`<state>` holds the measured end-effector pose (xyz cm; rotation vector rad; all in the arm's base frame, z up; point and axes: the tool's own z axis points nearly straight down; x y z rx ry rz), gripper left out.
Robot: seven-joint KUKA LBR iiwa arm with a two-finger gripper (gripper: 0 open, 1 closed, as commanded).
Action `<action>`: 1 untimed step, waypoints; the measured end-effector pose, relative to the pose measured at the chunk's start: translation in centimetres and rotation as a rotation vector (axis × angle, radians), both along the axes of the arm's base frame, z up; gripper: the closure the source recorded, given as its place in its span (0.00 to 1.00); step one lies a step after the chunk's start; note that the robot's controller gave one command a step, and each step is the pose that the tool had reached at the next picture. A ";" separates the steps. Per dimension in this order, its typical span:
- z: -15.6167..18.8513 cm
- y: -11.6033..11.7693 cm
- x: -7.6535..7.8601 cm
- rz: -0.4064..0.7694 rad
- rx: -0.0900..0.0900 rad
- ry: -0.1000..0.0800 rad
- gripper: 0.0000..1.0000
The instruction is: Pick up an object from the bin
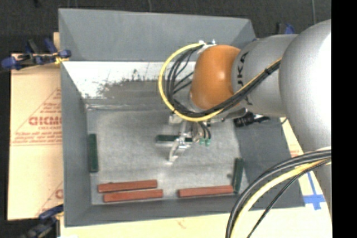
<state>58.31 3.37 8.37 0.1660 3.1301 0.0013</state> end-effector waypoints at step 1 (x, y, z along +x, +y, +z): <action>1.1 -0.8 -0.2 -0.034 0.001 0.003 0.00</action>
Offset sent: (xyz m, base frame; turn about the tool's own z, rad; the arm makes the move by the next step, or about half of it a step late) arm 0.0006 -0.0098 -0.0137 0.0425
